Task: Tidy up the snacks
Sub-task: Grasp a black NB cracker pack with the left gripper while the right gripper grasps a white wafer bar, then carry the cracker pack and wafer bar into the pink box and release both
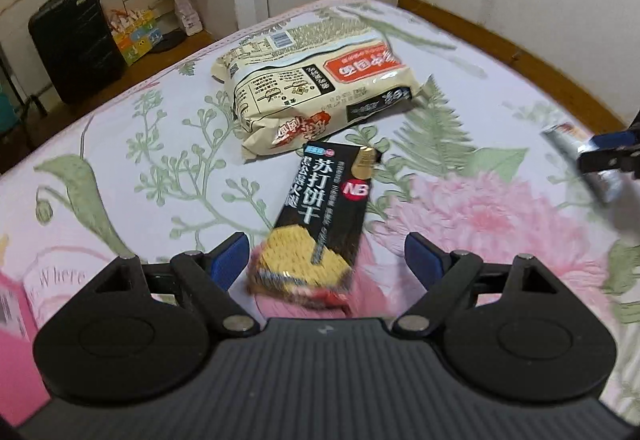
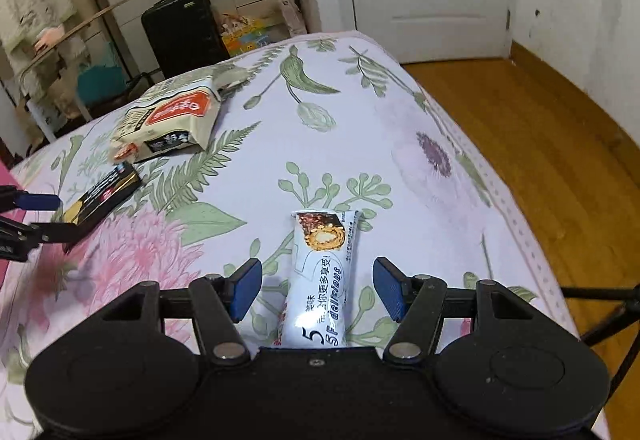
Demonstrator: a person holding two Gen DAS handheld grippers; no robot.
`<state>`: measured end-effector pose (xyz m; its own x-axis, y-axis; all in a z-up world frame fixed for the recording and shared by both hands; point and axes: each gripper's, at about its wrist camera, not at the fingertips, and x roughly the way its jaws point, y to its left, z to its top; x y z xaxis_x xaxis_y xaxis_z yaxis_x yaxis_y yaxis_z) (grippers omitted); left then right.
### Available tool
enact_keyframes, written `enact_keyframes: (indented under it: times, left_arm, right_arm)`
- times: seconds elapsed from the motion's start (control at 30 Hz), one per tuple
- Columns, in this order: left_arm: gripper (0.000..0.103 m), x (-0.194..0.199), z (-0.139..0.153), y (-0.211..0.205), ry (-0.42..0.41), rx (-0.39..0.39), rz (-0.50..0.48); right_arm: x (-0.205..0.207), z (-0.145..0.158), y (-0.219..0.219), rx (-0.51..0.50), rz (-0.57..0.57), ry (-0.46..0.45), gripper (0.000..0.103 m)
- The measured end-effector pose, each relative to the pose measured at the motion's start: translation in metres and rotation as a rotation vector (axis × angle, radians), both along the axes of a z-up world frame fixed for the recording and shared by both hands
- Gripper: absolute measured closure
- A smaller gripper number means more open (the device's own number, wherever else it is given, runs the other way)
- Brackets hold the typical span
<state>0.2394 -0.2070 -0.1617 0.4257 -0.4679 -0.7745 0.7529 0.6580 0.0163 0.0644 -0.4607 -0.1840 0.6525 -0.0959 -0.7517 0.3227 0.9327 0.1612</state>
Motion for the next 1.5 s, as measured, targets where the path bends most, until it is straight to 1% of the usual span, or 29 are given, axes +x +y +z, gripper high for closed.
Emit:
enact_keyframes:
  times: [0.07, 0.1, 0.13, 0.17, 0.2, 0.23, 0.27, 0.33, 0.4, 0.5, 0.6, 0.7, 0.8, 0.93, 1.0, 1.1, 1.13, 1.2, 1.37, 1.43, 1.5]
  left_arm:
    - [0.018, 0.007, -0.007, -0.008, -0.012, 0.030, 0.005]
    - [0.018, 0.012, -0.011, -0.011, 0.002, 0.036, 0.007]
    - [0.018, 0.017, -0.014, -0.013, 0.019, 0.035, 0.013]
    - [0.018, 0.021, -0.017, -0.015, 0.037, 0.027, 0.021]
    - [0.018, 0.023, -0.018, -0.016, 0.043, 0.013, 0.029]
    - [0.022, 0.025, -0.018, -0.017, 0.042, 0.009, 0.032]
    - [0.034, 0.025, -0.018, -0.019, 0.044, 0.014, 0.036]
    - [0.048, 0.026, -0.013, -0.021, 0.067, 0.010, 0.073]
    - [0.050, 0.025, -0.010, -0.022, 0.085, 0.013, 0.090]
    - [0.051, 0.018, -0.009, -0.021, 0.074, 0.030, 0.105]
    - [0.051, 0.012, -0.007, -0.012, 0.102, 0.008, 0.138]
    - [0.051, 0.007, -0.005, -0.005, 0.144, -0.012, 0.146]
    - [0.051, -0.001, -0.002, -0.005, 0.133, 0.013, 0.120]
    - [0.051, -0.008, 0.004, 0.001, 0.191, -0.004, 0.119]
    - [0.051, -0.017, 0.008, 0.003, 0.200, -0.003, 0.111]
    - [0.051, -0.027, 0.013, 0.008, 0.229, -0.025, 0.104]
    - [0.051, -0.031, 0.015, 0.010, 0.234, -0.019, 0.106]
    - [0.051, -0.038, 0.021, 0.014, 0.240, -0.020, 0.105]
    - [0.051, -0.058, 0.040, 0.031, 0.268, -0.027, 0.109]
    - [0.051, -0.067, 0.047, 0.039, 0.273, -0.021, 0.107]
    - [0.051, -0.076, 0.055, 0.047, 0.282, -0.009, 0.113]
  right_arm:
    - [0.003, -0.004, 0.000, 0.008, -0.009, 0.013, 0.036]
    - [0.004, -0.005, 0.001, 0.008, -0.011, 0.017, 0.036]
    - [0.005, -0.005, 0.002, 0.000, -0.012, 0.020, 0.039]
    - [0.006, -0.006, 0.004, -0.011, -0.008, 0.028, 0.048]
    - [0.008, -0.005, 0.006, -0.027, -0.005, 0.044, 0.054]
    - [0.009, -0.004, 0.007, -0.044, -0.003, 0.061, 0.068]
    - [0.011, -0.003, 0.011, -0.069, 0.003, 0.084, 0.071]
    - [0.012, 0.001, 0.017, -0.092, 0.003, 0.108, 0.073]
    - [0.013, 0.004, 0.025, -0.101, -0.006, 0.139, 0.073]
    - [0.014, 0.005, 0.038, -0.139, -0.018, 0.194, 0.073]
    - [0.015, 0.008, 0.049, -0.159, -0.025, 0.237, 0.073]
    - [0.013, 0.013, 0.059, -0.148, -0.004, 0.238, 0.073]
    - [0.013, 0.019, 0.071, -0.149, 0.017, 0.248, 0.073]
    - [0.011, 0.027, 0.089, -0.137, 0.064, 0.241, 0.074]
    - [0.011, 0.032, 0.097, -0.132, 0.079, 0.236, 0.074]
    - [0.010, 0.038, 0.111, -0.112, 0.124, 0.235, 0.074]
    - [0.009, 0.041, 0.116, -0.114, 0.139, 0.236, 0.074]
    - [0.007, 0.046, 0.127, -0.118, 0.170, 0.232, 0.074]
    - [0.004, 0.062, 0.152, -0.081, 0.236, 0.212, 0.074]
    - [0.006, 0.066, 0.163, -0.082, 0.254, 0.220, 0.074]
    - [0.006, 0.073, 0.174, -0.075, 0.280, 0.207, 0.074]
